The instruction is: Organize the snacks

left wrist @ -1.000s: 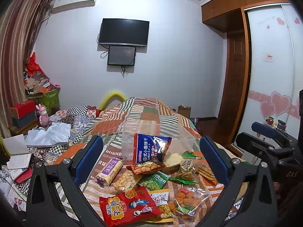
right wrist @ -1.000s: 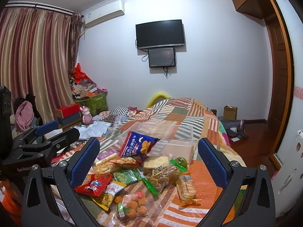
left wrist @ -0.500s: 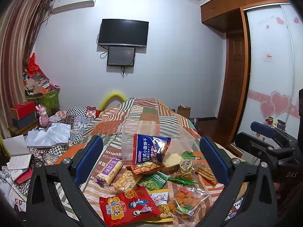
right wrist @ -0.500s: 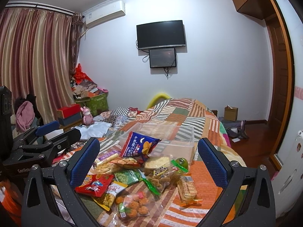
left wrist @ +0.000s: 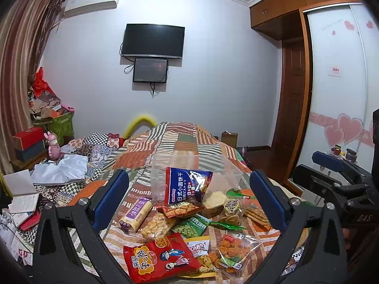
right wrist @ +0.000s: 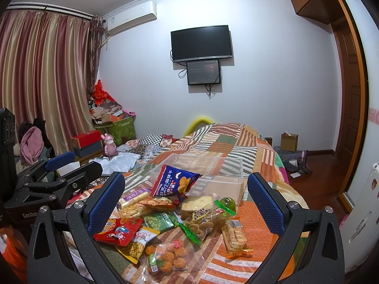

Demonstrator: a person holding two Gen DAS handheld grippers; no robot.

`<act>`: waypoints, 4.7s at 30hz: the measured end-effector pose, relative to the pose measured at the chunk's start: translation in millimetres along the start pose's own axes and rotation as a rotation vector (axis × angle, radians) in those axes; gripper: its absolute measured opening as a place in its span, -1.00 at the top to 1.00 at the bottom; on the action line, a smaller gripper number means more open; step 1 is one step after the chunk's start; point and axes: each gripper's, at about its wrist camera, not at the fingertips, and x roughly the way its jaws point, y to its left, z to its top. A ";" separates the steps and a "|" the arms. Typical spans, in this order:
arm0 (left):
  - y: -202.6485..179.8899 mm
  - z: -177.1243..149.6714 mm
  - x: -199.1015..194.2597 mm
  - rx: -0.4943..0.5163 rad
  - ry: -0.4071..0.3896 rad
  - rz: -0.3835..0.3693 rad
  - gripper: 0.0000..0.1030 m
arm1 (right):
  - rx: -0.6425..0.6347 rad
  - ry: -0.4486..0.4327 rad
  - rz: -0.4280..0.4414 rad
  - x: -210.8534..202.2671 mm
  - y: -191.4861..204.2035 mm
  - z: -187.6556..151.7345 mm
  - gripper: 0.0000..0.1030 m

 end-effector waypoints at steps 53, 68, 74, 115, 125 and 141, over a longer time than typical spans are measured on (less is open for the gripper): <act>106.2 -73.8 155.2 -0.014 0.424 0.124 -0.62 | 0.092 0.409 -0.078 97.7 -83.3 -85.3 -0.81; 131.1 -98.7 222.0 -0.035 0.644 0.021 -0.12 | 0.149 0.498 -0.048 119.2 -103.5 -98.8 0.09; 126.9 -100.3 228.5 -0.024 0.661 0.007 0.00 | 0.145 0.495 -0.050 118.0 -103.5 -98.0 0.36; 99.5 34.0 229.7 -0.020 0.429 -0.047 0.02 | 0.020 0.236 -0.002 173.1 -96.2 27.3 0.37; 93.0 26.5 295.7 -0.008 0.524 -0.085 0.02 | 0.029 0.365 0.035 233.1 -107.8 19.6 0.37; 67.6 -3.4 369.9 0.093 0.666 -0.129 0.10 | -0.034 0.572 0.109 295.4 -98.9 -9.6 0.37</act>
